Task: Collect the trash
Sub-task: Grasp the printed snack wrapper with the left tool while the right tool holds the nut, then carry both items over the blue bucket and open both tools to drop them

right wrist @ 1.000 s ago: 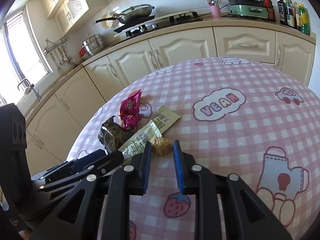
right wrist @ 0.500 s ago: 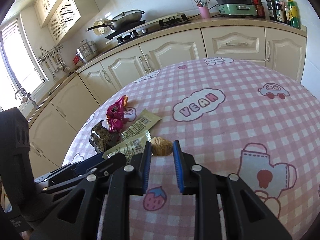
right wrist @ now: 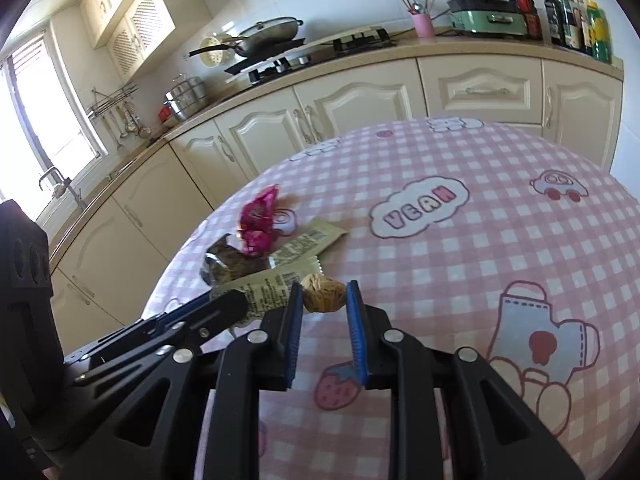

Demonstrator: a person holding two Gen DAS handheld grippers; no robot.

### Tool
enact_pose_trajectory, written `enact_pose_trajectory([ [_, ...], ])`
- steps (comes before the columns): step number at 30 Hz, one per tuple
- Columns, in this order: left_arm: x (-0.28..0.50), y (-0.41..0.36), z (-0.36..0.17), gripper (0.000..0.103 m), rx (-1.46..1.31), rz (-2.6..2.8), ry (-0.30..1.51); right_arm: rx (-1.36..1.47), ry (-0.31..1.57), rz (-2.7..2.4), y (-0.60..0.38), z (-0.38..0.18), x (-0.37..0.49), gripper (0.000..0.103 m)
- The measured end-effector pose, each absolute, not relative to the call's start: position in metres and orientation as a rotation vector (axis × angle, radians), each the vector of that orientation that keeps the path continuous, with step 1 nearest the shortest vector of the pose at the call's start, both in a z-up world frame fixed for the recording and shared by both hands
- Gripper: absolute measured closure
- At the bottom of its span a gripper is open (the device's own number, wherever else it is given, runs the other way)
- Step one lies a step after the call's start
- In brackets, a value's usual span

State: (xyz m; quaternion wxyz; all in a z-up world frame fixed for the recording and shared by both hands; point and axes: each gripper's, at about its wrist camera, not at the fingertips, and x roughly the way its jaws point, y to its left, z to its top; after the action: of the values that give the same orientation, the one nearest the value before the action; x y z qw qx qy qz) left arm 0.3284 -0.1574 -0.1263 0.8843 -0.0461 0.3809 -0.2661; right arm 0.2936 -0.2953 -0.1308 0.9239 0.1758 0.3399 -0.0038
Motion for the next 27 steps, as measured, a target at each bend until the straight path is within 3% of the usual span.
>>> enact_pose_trajectory([
  [13,0.277,-0.003,-0.086,0.089,-0.235,-0.342,0.654,0.247,0.645,0.231,-0.166,-0.084,0.283,0.081],
  [27,0.253,0.166,-0.124,0.089,-0.353,0.049,0.695,0.08,0.773,0.548,0.027,-0.116,0.301,0.081],
])
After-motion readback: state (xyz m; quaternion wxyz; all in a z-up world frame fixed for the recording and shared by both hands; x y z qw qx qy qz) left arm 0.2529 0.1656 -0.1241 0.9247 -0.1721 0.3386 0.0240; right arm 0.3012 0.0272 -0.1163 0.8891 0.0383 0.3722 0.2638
